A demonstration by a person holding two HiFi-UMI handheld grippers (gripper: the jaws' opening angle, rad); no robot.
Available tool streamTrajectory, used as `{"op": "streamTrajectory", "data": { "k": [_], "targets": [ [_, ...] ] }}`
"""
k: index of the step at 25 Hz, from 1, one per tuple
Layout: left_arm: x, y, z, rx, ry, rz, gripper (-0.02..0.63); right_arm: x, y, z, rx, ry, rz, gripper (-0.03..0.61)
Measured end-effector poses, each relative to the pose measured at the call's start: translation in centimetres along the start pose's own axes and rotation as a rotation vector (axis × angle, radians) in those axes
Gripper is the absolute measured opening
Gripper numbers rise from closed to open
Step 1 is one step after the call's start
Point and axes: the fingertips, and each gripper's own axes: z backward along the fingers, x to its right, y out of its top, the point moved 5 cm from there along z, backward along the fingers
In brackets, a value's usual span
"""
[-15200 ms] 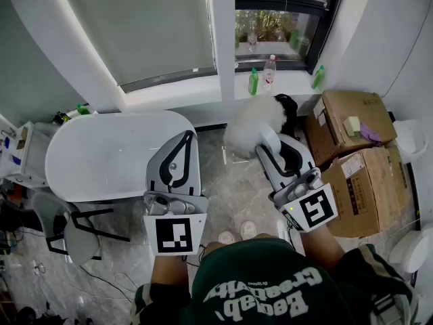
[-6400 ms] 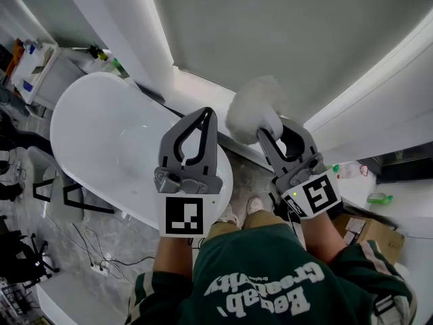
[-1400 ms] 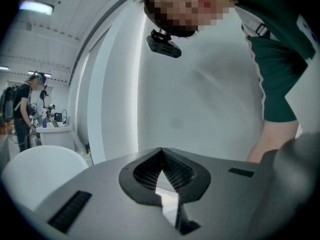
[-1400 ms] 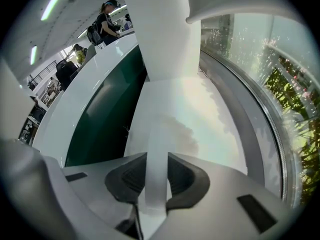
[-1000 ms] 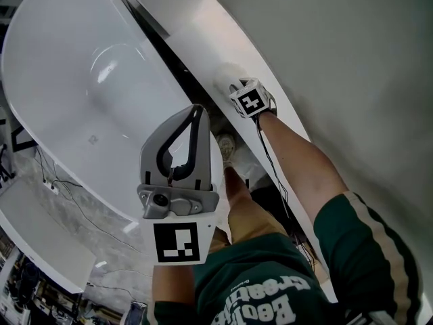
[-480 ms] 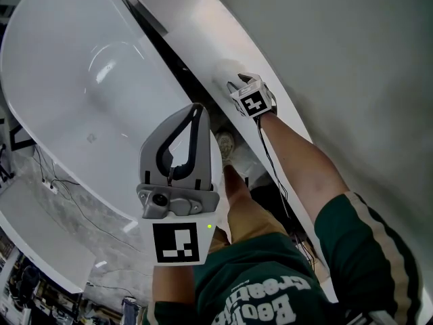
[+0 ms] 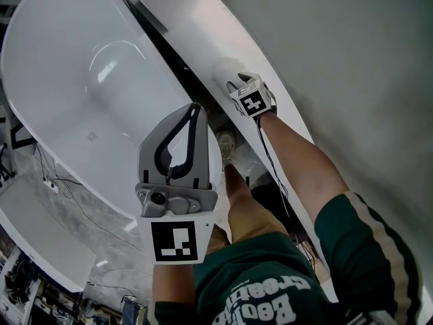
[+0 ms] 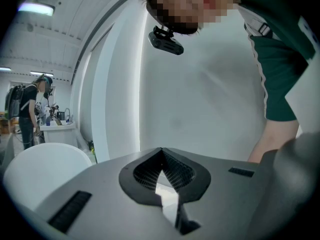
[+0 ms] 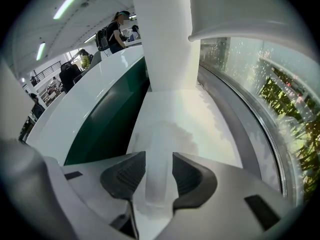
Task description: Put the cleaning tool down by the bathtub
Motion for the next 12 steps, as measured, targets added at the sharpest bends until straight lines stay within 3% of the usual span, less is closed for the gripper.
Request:
{"op": "streamTrajectory", "data": {
  "k": [12],
  "targets": [
    [0.3,1.1,0.9,0.010,0.003,-0.025,0.003,-0.4,1.4,1.7,0.018,-0.006,0.062,0.181]
  ]
}}
